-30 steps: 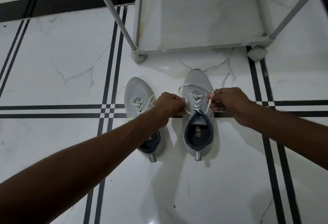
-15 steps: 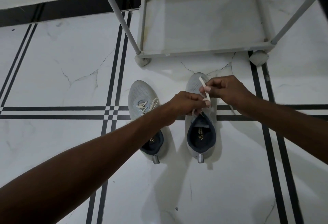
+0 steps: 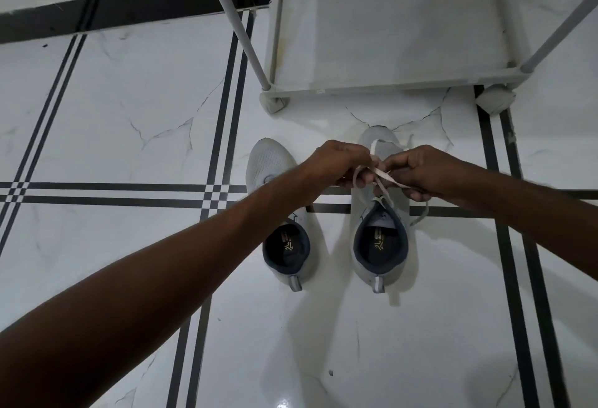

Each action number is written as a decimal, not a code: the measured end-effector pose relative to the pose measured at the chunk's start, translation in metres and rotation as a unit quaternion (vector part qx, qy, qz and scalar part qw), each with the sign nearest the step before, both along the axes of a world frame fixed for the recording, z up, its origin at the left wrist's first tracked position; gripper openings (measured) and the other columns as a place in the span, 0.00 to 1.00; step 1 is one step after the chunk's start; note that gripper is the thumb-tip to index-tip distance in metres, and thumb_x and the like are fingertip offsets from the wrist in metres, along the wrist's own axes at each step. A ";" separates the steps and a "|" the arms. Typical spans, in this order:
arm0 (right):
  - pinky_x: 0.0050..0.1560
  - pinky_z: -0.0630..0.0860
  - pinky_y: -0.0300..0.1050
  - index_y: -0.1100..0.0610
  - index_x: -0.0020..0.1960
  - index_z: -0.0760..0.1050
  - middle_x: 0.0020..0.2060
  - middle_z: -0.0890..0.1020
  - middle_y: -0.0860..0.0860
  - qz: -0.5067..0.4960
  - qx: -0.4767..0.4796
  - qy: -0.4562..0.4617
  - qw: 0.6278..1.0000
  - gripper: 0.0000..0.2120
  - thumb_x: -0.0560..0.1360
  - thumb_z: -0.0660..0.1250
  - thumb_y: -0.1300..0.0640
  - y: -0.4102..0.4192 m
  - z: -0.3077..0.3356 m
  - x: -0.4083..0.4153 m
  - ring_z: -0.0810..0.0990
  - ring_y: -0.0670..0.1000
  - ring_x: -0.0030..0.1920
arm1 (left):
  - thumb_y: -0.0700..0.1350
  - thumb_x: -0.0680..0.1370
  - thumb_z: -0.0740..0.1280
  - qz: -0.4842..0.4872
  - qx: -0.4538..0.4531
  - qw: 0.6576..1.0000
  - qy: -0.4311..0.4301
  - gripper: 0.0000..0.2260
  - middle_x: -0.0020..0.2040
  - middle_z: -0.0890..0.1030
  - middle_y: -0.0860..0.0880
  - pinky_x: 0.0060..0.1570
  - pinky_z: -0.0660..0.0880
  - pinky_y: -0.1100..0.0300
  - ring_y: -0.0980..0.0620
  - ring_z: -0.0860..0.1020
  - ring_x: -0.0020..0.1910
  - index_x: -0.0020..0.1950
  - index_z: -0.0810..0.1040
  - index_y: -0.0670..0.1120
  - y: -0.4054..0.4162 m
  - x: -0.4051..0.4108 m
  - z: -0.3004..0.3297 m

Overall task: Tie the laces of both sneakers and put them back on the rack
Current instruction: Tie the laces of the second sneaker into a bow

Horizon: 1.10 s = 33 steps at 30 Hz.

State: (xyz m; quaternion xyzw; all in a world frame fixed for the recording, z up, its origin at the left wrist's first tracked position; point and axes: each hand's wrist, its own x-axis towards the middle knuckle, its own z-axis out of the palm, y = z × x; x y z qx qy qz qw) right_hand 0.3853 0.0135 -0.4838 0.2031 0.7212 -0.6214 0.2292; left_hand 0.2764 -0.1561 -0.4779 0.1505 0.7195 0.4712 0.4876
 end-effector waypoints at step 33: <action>0.50 0.74 0.52 0.61 0.55 0.79 0.47 0.83 0.58 0.160 0.546 0.073 0.819 0.13 0.70 0.69 0.63 0.008 -0.030 0.032 0.77 0.62 0.51 | 0.40 0.78 0.70 0.200 -0.175 0.964 -0.026 0.12 0.46 0.83 0.35 0.46 0.83 0.42 0.41 0.82 0.35 0.56 0.75 0.33 -0.030 0.007 -0.025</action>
